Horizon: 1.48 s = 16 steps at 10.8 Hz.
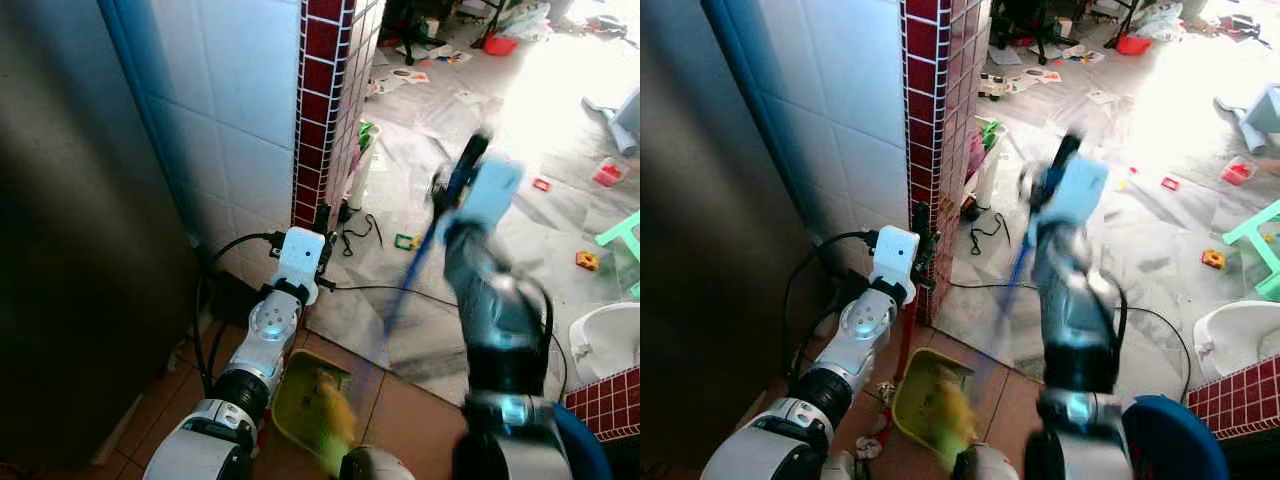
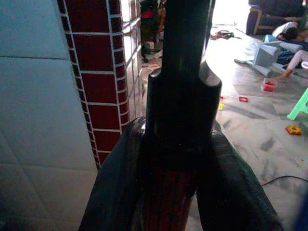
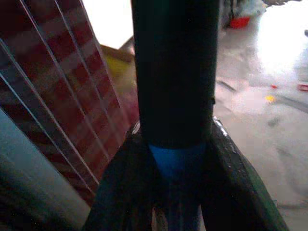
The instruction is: Sweep floor
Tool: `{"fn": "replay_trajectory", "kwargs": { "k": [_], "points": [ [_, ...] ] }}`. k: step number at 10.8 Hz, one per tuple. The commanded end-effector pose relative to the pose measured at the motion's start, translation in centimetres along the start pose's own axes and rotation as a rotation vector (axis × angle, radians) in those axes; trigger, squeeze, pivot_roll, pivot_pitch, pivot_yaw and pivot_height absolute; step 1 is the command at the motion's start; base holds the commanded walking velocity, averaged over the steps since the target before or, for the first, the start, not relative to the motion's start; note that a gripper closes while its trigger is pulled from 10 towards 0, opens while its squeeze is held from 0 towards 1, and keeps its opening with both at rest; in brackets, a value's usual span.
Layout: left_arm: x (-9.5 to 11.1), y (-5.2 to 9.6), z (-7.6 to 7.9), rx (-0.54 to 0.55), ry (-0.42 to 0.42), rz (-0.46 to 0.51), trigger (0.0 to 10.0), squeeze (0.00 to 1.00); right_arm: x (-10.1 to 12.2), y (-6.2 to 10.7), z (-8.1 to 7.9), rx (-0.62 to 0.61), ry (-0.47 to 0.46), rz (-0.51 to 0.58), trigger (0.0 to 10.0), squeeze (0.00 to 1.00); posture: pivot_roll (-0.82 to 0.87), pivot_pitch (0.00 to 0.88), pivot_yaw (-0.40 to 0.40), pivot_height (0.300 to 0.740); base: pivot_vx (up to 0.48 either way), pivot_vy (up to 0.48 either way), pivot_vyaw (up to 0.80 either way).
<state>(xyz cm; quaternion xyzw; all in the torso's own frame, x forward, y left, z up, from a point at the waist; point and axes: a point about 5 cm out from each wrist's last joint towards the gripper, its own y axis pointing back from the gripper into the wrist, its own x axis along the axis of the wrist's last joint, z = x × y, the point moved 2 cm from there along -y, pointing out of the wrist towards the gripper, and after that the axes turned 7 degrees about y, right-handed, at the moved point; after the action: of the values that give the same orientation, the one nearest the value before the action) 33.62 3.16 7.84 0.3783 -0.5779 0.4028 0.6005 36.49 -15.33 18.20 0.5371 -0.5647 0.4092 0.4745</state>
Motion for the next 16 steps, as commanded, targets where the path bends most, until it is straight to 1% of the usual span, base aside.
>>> {"fn": "replay_trajectory", "kwargs": {
  "k": [1,2,5,7,8,9,10,11,12,13,14,15,16],
  "points": [
    [-1.5,0.3,1.1,0.0,0.079,-0.068,10.0,0.0,2.4,0.0,-1.0,0.046,-0.122,0.097,10.0,0.0,-0.1,0.053,-0.071,0.74,0.0,0.0,0.0],
    [-1.5,0.3,1.1,0.0,0.079,-0.068,10.0,0.0,3.3,-0.1,-1.4,0.072,-0.172,0.125,10.0,0.0,-0.1,0.051,-0.07,0.74,0.0,0.0,0.0],
    [-1.5,0.3,1.0,0.002,0.08,-0.07,10.0,0.0,4.3,-0.1,-1.6,0.118,-0.09,0.18,10.0,0.0,-0.1,0.049,-0.071,0.74,0.0,0.0,0.0],
    [-1.2,0.3,0.6,0.029,0.065,-0.053,10.0,0.0,5.6,0.1,-1.8,0.173,0.064,0.279,10.0,0.0,-0.1,0.047,-0.067,0.74,0.0,0.0,0.0],
    [-0.1,0.1,-0.2,0.075,0.03,0.009,10.0,0.0,5.9,0.3,-1.4,0.164,0.127,0.311,10.0,0.0,-0.1,0.047,-0.066,0.74,0.0,0.0,0.0],
    [1.2,0.0,-1.3,0.149,0.047,0.088,10.0,0.0,5.8,0.4,-0.7,0.144,0.207,0.334,10.0,0.0,-0.1,0.048,-0.066,0.74,0.0,0.0,0.0],
    [2.0,-0.1,-2.2,0.228,0.047,0.128,10.0,0.0,5.6,0.6,-0.3,0.126,0.256,0.344,10.0,0.0,-0.1,0.047,-0.066,0.74,0.0,0.0,0.0],
    [1.9,0.0,-3.0,0.321,-0.01,0.121,10.0,0.0,4.9,0.8,0.1,0.105,0.277,0.331,10.0,0.0,-0.11,0.045,-0.062,0.74,0.0,0.0,0.0],
    [2.0,0.0,-3.4,0.348,-0.029,0.127,10.0,0.0,4.5,1.1,0.3,0.092,0.303,0.333,10.0,0.0,-0.11,0.046,-0.059,0.74,0.0,0.0,0.0],
    [2.5,-0.1,-3.9,0.364,-0.031,0.149,10.0,0.0,4.4,1.2,0.5,0.083,0.328,0.343,10.0,0.0,-0.11,0.048,-0.057,0.74,0.0,0.0,0.0],
    [3.7,-0.4,-4.0,0.344,-0.007,0.2,10.0,0.0,3.8,1.4,1.1,0.065,0.401,0.351,10.0,0.0,-0.11,0.048,-0.055,0.74,0.0,0.0,0.0],
    [4.5,-0.6,-3.4,0.293,0.008,0.232,10.0,0.0,3.3,1.4,1.5,0.041,0.418,0.34,10.0,0.0,-0.11,0.047,-0.054,0.74,0.0,0.0,0.0],
    [5.5,-0.9,-2.9,0.27,0.026,0.263,10.0,0.0,3.0,1.5,1.8,0.018,0.449,0.332,10.0,0.0,-0.1,0.045,-0.054,0.74,0.0,0.0,0.0]
  ]
}}
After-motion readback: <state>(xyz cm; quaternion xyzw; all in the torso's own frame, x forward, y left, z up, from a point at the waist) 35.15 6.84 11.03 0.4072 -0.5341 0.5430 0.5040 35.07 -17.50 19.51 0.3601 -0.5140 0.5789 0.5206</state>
